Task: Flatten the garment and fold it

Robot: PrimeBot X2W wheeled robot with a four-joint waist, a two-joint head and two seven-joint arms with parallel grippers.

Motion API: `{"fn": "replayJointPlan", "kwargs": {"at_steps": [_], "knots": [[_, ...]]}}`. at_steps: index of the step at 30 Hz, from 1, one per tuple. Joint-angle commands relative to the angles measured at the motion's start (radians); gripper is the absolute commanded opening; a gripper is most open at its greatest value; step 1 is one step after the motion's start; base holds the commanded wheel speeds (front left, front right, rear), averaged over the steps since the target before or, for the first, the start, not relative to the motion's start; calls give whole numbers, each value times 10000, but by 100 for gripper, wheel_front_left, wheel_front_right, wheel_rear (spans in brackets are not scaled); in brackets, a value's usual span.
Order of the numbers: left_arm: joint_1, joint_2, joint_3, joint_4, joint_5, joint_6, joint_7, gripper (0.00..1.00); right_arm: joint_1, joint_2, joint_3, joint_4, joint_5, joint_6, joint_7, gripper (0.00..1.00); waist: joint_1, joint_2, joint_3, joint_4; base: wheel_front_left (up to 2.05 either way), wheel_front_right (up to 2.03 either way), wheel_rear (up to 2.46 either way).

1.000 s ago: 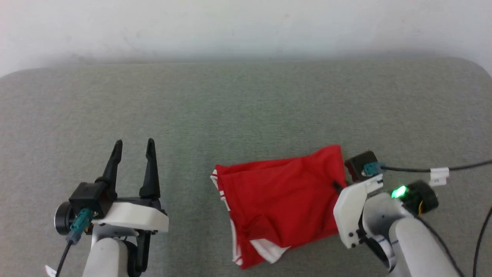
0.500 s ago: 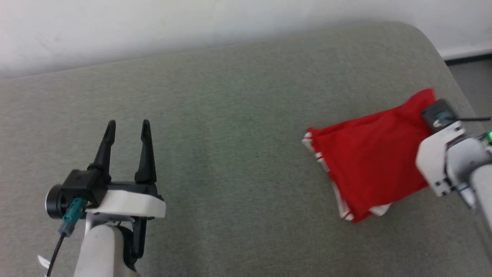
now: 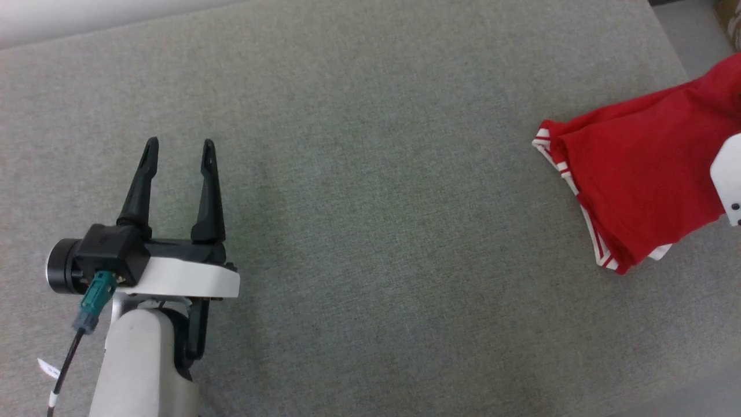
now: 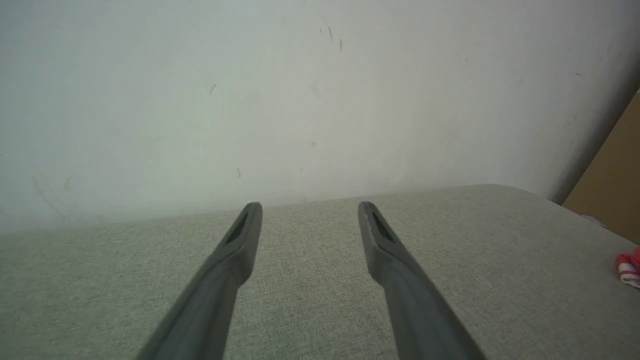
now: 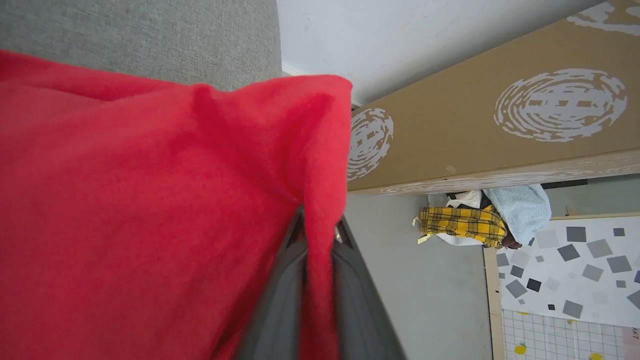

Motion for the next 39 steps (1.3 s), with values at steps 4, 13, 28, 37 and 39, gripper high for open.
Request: {"fn": "replayJointPlan", "kwargs": {"at_steps": [4,13,28,37,39], "knots": [[-183,71,-99,52,134,-20,-47,100,-344,272,-567,486,-530,-23,-285,0,-3,0,272,14,0,0,0],[317,-89,-204,441,-54,30,-47,100,134,825,-1933,1255,-872,-23,-1038,100,-3,0,-1078,528,0,0,0],[1285,-352,-328,1169,-437,24,-47,100,2860,2579,-2521,-1667,1958,-23,-3502,100,-3,0,-3311,1808,0,0,0],[1727,-438,-426,1276,-611,64,-47,100,4875,3572,-1607,-4392,2863,-23,-4311,100,-3,0,-3718,2412,0,0,0],[1794,-446,-447,1300,-595,63,-47,100,5197,3692,-1288,-4699,3019,-23,-4472,100,-3,0,-3794,2531,0,0,0]]}}
